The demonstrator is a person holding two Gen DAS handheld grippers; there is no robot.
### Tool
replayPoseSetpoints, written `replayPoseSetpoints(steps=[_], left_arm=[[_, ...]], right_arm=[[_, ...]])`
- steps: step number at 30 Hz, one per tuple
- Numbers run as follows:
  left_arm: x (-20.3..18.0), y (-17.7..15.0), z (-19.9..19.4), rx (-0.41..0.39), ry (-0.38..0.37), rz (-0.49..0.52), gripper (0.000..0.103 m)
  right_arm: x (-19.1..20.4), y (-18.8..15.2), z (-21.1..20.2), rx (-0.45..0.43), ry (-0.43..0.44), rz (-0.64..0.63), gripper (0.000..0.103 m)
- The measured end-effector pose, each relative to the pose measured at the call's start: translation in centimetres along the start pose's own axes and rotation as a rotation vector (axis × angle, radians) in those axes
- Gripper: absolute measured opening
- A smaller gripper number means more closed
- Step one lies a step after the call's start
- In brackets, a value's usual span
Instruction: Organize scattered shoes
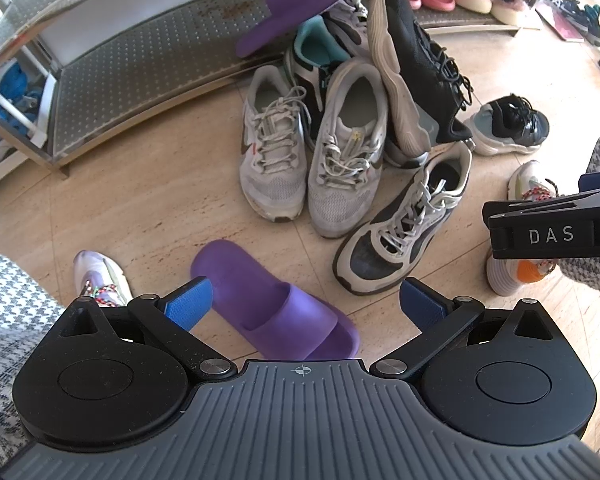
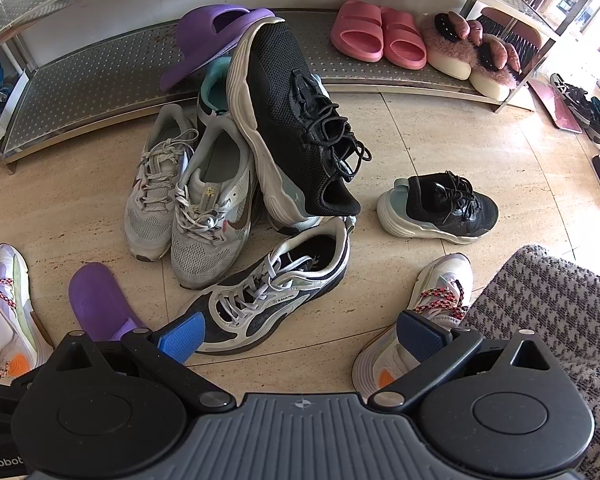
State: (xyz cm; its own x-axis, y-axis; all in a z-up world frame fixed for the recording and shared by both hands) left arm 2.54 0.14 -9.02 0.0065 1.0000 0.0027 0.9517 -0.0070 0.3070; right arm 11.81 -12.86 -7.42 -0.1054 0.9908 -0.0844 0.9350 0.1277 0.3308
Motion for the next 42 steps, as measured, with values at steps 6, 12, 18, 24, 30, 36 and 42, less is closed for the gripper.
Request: replayPoseSetpoints(steps=[6, 12, 18, 24, 30, 36, 42], left_arm=[[0.0, 0.0, 0.0, 0.001, 0.002, -0.002, 0.102], [0.4, -0.1, 0.2, 0.011, 0.011, -0.019, 0.102], [0.8, -0.2, 0.4, 0.023, 0.022, -0.032, 0.102], [1.7, -0.2, 0.4, 0.026, 0.046, -0.053, 0.102], [2.5, -0.2, 0.4, 0.030, 0.069, -0.073, 0.102], [5.0, 0.6, -0.7, -0.002, 0.127, -0.128, 0.102], [6.1, 0.2, -0.5, 0.018, 0.132, -0.155, 0.102]], right_arm=[[-0.7, 0.0, 0.0, -0.001, 0.000, 0.002, 0.102], [-0.8, 0.0, 0.1, -0.001, -0.006, 0.010, 0.102], [-0.8, 0.0, 0.1, -0.003, -0.005, 0.017, 0.102], [-0.7, 0.0, 0.1, -0.006, 0.001, 0.023, 0.102], [-0.6, 0.1, 0.1, -0.009, 0.007, 0.030, 0.102], [-0.4, 1.6, -2.0, -0.165, 0.107, 0.101, 0.102], [-0.9, 3.4, -4.5, -0.329, 0.180, 0.157, 0.102]])
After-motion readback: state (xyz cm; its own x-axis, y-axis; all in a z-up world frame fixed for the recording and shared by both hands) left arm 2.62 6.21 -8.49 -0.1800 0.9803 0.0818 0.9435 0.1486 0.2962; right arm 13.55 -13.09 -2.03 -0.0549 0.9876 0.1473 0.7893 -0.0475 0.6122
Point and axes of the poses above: each gripper's, at about its wrist camera, not at the fingertips, and z roughly the way its jaws point, x to its left, y to its top, the point moved 9 cm from there along z, roughly the way its jaws point, and after that the axes turned 1 degree about -x, right-handed, at the moved point
